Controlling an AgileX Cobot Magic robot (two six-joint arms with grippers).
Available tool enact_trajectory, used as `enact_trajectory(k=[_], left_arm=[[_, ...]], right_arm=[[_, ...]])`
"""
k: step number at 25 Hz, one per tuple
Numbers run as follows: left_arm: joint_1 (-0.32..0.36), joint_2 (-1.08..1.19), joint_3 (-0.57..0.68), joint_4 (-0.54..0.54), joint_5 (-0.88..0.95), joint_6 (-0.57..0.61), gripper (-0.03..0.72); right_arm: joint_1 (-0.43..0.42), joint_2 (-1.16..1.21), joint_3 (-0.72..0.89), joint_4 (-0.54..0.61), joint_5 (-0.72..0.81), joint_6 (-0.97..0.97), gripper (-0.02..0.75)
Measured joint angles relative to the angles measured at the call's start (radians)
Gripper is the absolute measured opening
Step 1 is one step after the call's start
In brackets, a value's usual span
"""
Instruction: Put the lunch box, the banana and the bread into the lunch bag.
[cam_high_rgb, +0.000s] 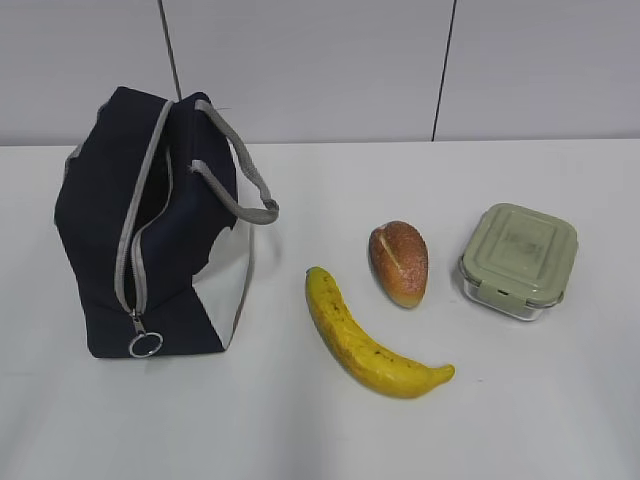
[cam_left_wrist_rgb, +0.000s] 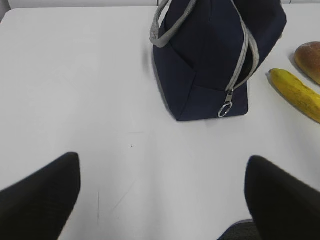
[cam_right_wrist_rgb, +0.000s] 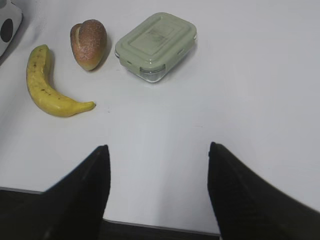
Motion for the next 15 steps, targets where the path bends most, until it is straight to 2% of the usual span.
enact_trajectory(k=[10,15], left_arm=[[0.000,0.000,0.000,0.000,0.000,0.000,0.628],[0.000,0.000,0.000,-0.005,0.000,0.000,0.572]], right_arm=[[0.000,0.000,0.000,0.000,0.000,0.000,0.456],[0.000,0.000,0.000,0.000,0.000,0.000,0.456]])
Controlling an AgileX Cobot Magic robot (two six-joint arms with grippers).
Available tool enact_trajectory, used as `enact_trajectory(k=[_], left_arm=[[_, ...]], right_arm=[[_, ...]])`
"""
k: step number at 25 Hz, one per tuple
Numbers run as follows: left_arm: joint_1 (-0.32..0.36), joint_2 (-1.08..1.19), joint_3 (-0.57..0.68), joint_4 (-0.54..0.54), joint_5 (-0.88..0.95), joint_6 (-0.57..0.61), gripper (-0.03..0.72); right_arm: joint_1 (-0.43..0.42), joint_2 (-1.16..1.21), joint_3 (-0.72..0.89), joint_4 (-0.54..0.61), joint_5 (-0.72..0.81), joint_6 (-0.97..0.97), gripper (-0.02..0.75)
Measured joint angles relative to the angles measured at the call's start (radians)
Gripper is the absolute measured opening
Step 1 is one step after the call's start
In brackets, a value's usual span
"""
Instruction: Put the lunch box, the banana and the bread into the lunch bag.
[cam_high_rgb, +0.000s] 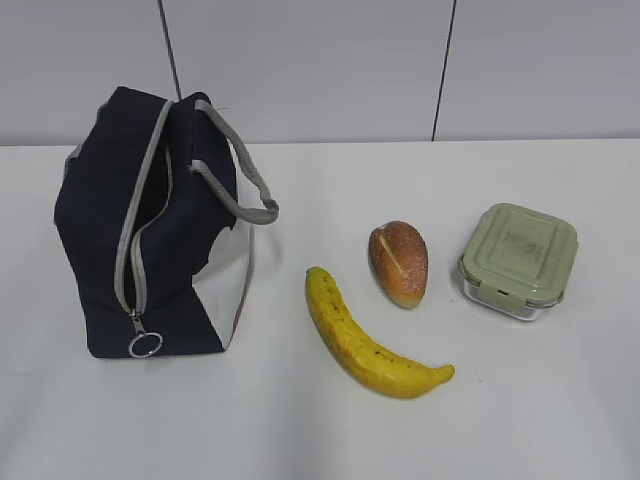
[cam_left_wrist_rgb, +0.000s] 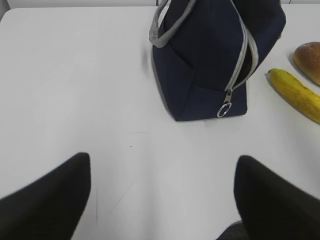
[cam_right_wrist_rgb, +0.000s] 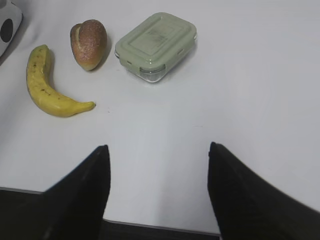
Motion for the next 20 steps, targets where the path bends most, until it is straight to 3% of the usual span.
enact_trajectory(k=[8,20], left_arm=[[0.000,0.108,-0.048,-0.075,-0.032,-0.030,0.555],[0.000,0.756,-0.394,-0.233,-0.170,-0.033,0.530]], right_arm=[[0.000,0.000,0.000,0.000,0.000,0.000,0.457],[0.000,0.000,0.000,0.000,0.000,0.000,0.457]])
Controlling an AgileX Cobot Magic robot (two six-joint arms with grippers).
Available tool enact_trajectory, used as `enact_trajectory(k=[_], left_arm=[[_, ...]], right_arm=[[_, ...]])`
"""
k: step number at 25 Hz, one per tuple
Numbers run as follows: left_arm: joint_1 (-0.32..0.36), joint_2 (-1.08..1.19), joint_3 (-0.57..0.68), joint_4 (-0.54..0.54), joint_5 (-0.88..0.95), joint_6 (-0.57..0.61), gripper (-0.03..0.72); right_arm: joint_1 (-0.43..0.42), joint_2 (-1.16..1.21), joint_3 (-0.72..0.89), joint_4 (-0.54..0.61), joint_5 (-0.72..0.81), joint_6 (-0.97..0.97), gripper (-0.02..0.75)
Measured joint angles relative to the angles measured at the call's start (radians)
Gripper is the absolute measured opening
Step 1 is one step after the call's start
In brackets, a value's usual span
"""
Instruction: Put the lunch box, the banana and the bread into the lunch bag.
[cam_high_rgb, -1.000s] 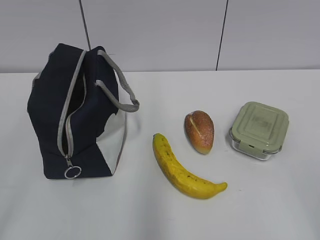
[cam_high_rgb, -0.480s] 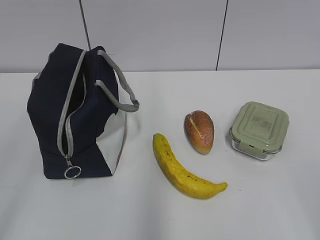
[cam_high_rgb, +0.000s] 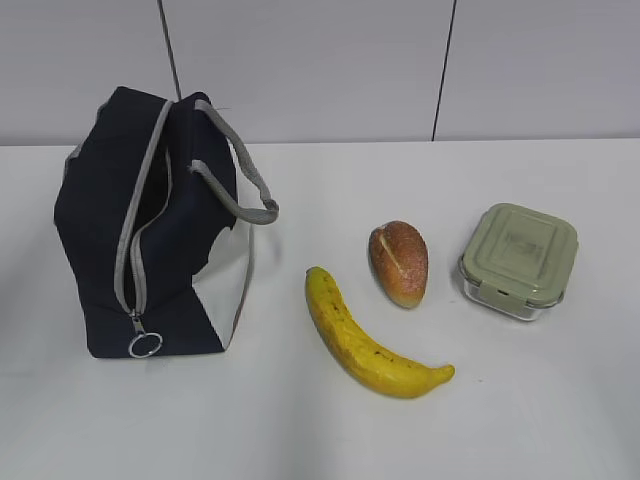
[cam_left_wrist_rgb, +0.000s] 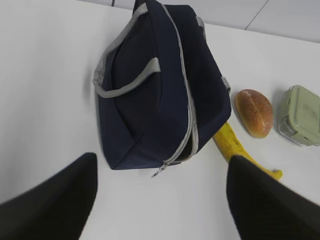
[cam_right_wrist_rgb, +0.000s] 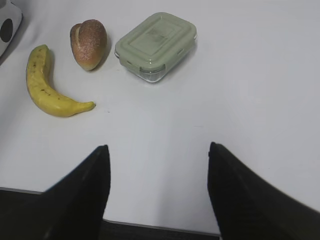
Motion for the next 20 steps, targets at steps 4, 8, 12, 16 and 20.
enact_trajectory(k=[4,8,12,16,20], left_arm=[[0.000,0.218,-0.149,-0.040,0.016,0.019,0.529],[0.000,0.419,-0.296,-0.063,0.062,0.021,0.529],[0.000,0.598,-0.414,-0.070,0.098,0.029,0.529],[-0.018,0.752,-0.504,-0.072,0.106,0.061,0.529],[-0.055,0.879,-0.570,-0.071,0.107,0.081,0.519]], right_arm=[[0.000,0.000,0.000,0.000,0.000,0.000,0.457],[0.000,0.000,0.000,0.000,0.000,0.000,0.456],[0.000,0.000,0.000,0.000,0.000,0.000,0.456],[0.000,0.000,0.000,0.000,0.000,0.000,0.456],[0.000,0.000,0.000,0.000,0.000,0.000,0.457]])
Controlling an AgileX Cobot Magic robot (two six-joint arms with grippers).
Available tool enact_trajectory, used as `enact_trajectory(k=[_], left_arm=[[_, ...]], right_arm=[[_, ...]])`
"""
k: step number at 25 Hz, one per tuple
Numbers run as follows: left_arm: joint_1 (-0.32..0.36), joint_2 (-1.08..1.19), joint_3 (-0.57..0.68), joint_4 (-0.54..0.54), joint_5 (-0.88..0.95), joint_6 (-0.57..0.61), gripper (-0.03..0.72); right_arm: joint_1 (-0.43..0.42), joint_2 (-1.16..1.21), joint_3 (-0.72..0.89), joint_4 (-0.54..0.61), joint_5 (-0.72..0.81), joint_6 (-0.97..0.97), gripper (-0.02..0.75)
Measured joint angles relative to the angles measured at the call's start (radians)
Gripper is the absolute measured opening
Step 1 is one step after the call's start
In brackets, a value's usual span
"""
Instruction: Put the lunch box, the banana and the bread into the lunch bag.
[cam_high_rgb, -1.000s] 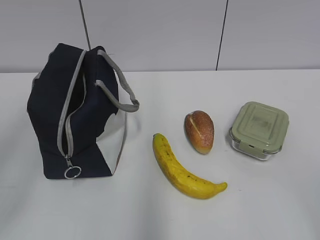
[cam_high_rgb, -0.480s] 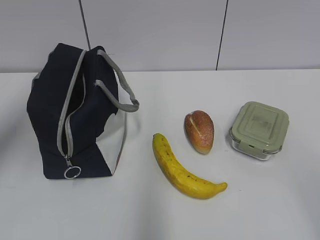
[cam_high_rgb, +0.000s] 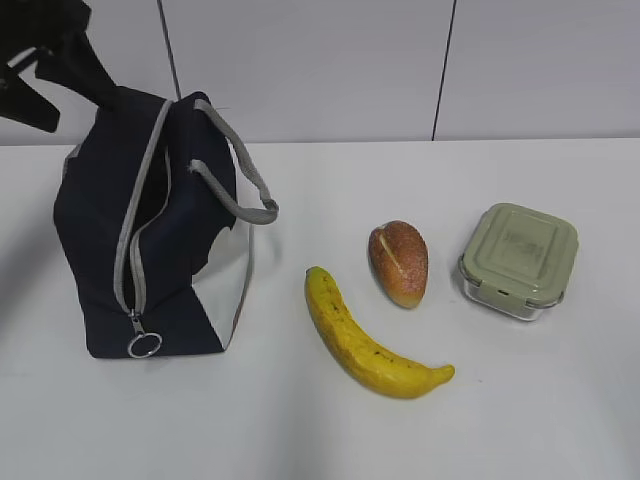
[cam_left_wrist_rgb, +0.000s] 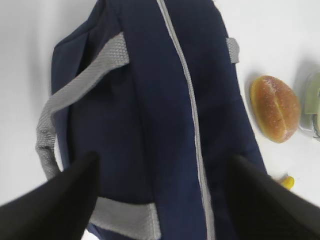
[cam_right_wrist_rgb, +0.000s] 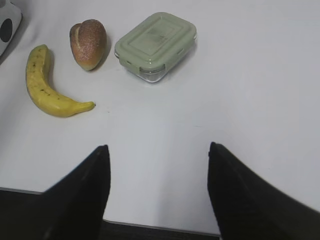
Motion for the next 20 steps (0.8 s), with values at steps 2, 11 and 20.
enact_trajectory(k=[2,11,20], left_arm=[[-0.004,0.044,-0.014,0.000,0.001,0.000,0.505],[-0.004,0.128,-0.019,0.010,-0.029,0.001,0.263],[-0.004,0.128,-0.020,-0.001,-0.043,0.002,-0.003]], right_arm=[[0.000,0.000,0.000,0.000,0.000,0.000,0.456],[0.000,0.000,0.000,0.000,0.000,0.000,0.456],[0.000,0.000,0.000,0.000,0.000,0.000,0.457]])
